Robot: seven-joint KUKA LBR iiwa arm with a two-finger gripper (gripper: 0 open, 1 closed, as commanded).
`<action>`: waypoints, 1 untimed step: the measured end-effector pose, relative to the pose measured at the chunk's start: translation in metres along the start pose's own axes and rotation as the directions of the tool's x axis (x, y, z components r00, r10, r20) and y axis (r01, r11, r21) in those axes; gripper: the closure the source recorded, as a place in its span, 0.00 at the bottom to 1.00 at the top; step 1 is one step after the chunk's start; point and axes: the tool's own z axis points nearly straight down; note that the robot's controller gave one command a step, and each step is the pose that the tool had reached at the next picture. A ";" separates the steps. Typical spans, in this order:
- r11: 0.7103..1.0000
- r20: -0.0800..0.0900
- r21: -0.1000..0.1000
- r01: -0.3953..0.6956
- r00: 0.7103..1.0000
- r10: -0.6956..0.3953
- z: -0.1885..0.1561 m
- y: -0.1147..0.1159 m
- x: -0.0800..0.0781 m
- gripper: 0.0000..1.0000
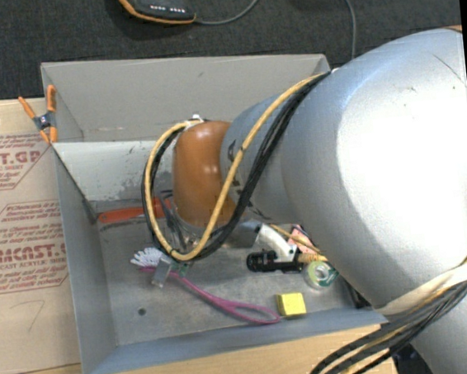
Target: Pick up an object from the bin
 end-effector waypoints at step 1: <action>1.000 -0.006 0.007 0.001 1.000 -0.001 -0.034 -0.002 0.002 1.00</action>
Offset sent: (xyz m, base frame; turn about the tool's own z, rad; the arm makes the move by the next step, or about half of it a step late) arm -0.0022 -0.0006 0.0526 -0.0010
